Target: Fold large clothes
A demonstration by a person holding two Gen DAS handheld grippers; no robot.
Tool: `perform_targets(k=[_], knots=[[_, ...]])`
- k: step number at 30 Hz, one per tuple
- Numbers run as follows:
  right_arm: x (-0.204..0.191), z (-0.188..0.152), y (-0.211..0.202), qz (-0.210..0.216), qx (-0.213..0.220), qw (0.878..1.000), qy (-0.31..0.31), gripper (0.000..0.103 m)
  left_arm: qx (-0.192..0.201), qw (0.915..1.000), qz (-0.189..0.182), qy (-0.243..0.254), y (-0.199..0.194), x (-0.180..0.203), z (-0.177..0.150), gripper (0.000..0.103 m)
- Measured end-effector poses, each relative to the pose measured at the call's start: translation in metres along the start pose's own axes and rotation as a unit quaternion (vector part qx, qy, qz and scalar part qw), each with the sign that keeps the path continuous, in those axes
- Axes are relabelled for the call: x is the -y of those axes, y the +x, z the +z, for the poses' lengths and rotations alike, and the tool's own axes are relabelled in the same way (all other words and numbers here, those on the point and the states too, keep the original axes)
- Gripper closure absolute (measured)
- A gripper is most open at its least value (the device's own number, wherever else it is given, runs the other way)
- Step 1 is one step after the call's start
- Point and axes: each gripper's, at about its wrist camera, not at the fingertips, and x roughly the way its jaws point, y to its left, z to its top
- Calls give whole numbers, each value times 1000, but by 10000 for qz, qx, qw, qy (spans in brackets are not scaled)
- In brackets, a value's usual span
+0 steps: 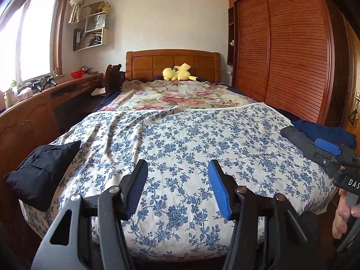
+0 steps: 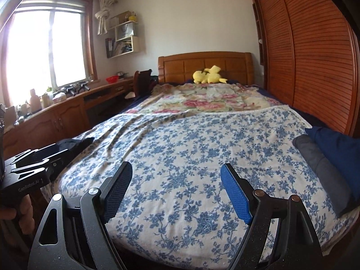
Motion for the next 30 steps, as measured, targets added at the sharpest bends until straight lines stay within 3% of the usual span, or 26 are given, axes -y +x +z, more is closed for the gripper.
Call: perform_targets(k=[30], knots=[[-4, 0, -6, -65, -31, 10000, 12, 21, 65, 9999, -99, 99, -12, 8, 2, 48]])
